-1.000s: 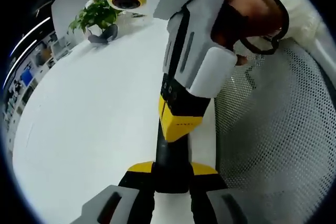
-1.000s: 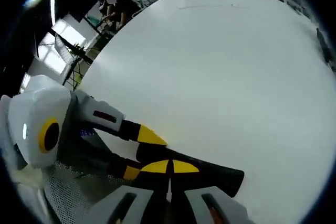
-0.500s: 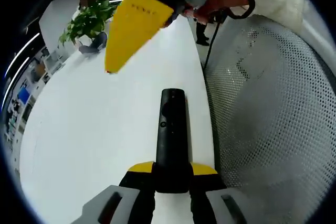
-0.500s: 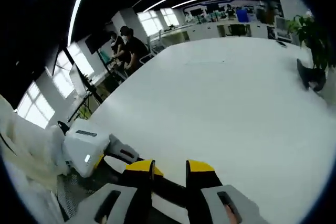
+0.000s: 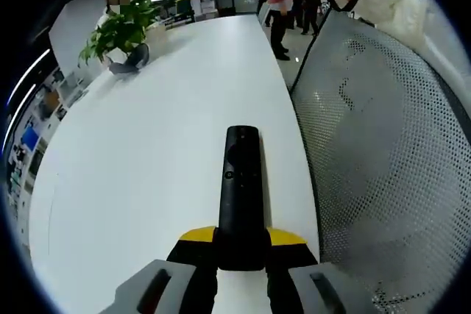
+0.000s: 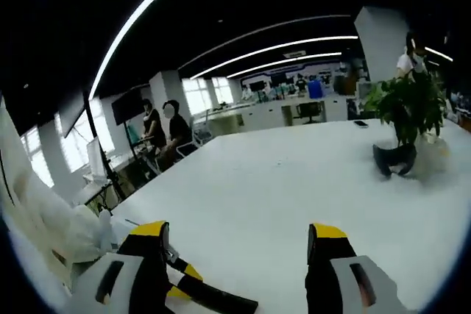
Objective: Press the specified remote control buttons in sequence, fully releasing each button before pressing the next.
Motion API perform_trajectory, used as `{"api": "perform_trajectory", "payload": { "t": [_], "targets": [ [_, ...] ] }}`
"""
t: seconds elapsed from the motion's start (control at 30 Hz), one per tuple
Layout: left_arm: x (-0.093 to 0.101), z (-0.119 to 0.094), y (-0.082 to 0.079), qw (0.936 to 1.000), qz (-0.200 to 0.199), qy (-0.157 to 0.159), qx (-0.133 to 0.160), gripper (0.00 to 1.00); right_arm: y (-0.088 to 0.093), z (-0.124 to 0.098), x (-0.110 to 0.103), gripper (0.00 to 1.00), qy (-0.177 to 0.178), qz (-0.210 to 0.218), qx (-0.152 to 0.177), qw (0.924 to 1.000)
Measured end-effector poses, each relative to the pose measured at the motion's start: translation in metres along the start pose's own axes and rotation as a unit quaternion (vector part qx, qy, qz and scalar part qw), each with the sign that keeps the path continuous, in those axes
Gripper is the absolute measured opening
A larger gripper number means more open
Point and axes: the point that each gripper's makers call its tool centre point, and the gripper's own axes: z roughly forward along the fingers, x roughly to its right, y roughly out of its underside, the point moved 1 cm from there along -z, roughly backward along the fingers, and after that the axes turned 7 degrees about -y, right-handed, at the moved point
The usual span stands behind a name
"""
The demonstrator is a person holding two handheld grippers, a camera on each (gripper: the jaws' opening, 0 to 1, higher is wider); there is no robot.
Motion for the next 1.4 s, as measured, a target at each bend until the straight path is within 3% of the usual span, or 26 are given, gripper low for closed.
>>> {"api": "perform_trajectory", "payload": {
  "t": [0.53,0.77,1.0,1.2,1.4],
  "targets": [
    [-0.064,0.001,0.008,0.9996,-0.002,-0.018,-0.023,0.23,0.018,-0.015,0.018,0.88,0.047,0.003,-0.021,0.9987],
    [-0.104,0.001,0.014,0.999,0.002,-0.022,-0.039,0.23,0.017,-0.018,0.023,0.94,0.053,0.008,-0.018,0.9984],
    [-0.137,0.006,0.015,0.9983,0.001,-0.033,-0.047,0.23,0.029,-0.015,0.024,0.98,0.052,0.022,-0.039,0.9977],
    [-0.162,0.012,0.013,0.9984,0.001,-0.029,-0.048,0.23,0.04,-0.01,0.026,0.97,0.05,0.024,-0.064,0.9964],
    [-0.189,0.016,0.013,0.9978,0.005,-0.041,-0.051,0.23,0.041,-0.006,0.031,0.96,0.055,0.031,-0.065,0.9959]
  ]
}}
